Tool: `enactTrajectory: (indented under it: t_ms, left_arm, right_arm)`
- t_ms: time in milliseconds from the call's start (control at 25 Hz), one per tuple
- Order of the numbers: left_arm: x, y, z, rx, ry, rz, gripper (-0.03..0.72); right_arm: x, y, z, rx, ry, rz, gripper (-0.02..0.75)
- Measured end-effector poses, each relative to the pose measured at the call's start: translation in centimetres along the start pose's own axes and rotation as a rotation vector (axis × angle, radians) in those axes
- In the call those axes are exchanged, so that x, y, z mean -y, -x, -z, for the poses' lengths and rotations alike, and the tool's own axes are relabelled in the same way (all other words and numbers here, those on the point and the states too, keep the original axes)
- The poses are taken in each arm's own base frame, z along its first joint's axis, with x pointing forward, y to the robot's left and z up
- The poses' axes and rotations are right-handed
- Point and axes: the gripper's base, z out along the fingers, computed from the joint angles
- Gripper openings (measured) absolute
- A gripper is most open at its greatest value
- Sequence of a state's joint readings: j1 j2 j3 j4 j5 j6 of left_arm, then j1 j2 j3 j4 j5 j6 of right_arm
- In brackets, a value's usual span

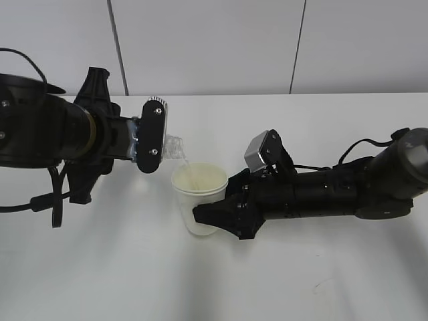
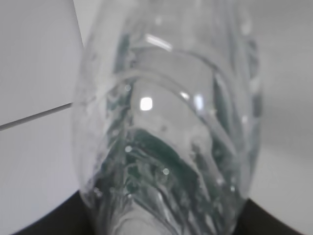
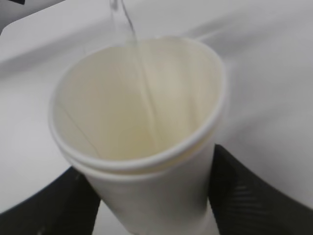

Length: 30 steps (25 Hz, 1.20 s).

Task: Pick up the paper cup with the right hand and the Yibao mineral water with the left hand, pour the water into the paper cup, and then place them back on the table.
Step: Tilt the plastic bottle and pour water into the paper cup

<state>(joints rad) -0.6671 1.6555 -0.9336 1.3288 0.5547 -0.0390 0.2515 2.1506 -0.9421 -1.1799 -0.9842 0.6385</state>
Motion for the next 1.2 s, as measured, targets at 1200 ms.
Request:
enactTrajectory:
  t_ms: [1200]
  left_arm:
    - [-0.20,-0.08,0.00,-0.009,0.022,-0.034,0.330]
  right_arm:
    - [0.00,0.00,0.00,0.000,0.000,0.000,0.499]
